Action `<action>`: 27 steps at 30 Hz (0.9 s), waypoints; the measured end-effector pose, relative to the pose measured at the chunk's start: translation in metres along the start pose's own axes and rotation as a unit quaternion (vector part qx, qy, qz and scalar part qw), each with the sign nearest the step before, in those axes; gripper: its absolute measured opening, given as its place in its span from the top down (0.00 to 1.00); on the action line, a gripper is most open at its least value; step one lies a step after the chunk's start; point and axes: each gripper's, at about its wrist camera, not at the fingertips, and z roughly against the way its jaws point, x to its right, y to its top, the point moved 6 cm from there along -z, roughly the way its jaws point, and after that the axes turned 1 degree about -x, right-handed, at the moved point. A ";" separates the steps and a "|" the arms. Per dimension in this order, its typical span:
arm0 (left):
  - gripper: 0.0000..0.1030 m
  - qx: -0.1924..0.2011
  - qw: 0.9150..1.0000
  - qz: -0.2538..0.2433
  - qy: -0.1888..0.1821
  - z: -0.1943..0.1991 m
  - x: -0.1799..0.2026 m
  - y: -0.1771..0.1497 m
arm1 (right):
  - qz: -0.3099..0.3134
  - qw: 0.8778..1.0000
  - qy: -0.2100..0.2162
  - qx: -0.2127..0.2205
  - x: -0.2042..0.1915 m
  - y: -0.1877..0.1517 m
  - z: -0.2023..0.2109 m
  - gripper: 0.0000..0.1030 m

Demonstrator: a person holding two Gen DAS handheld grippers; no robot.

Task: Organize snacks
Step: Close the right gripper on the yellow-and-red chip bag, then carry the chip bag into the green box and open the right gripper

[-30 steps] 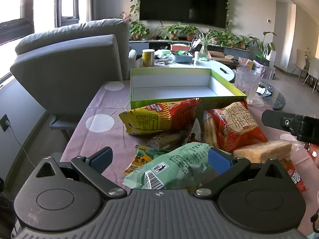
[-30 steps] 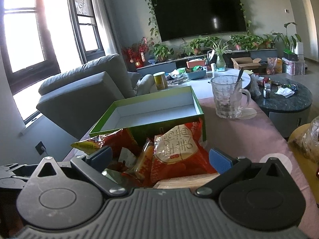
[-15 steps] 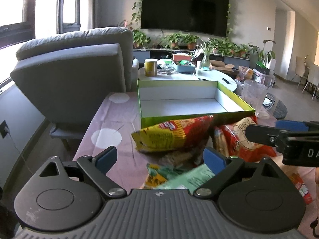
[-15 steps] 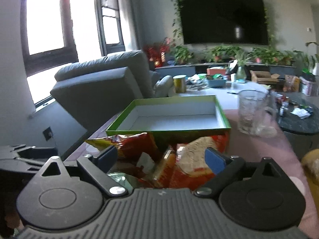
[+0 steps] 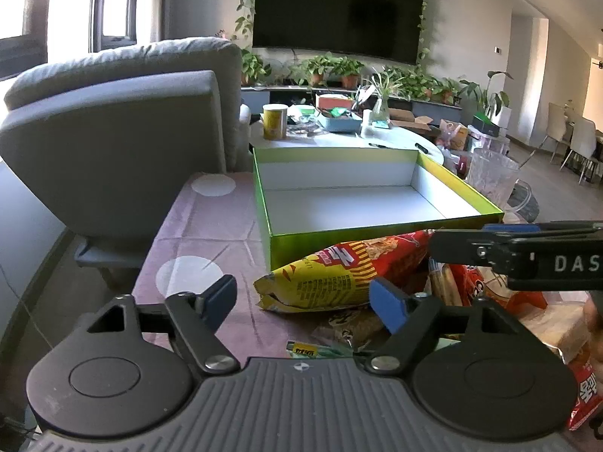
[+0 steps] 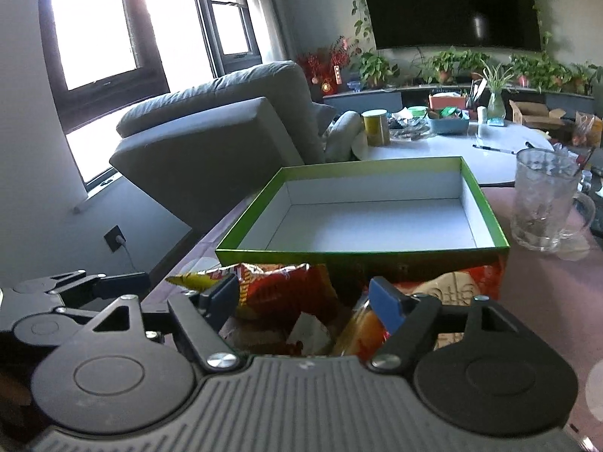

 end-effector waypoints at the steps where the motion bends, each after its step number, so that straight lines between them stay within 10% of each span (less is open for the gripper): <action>1: 0.29 -0.002 1.000 0.001 -0.001 -0.002 -0.001 0.000 | 0.002 1.000 0.000 -0.002 -0.001 0.001 -0.003 0.43; 27: 0.51 -0.001 0.999 0.028 -0.018 -0.005 -0.005 0.012 | -0.008 0.999 0.038 -0.019 -0.010 0.008 -0.023 0.54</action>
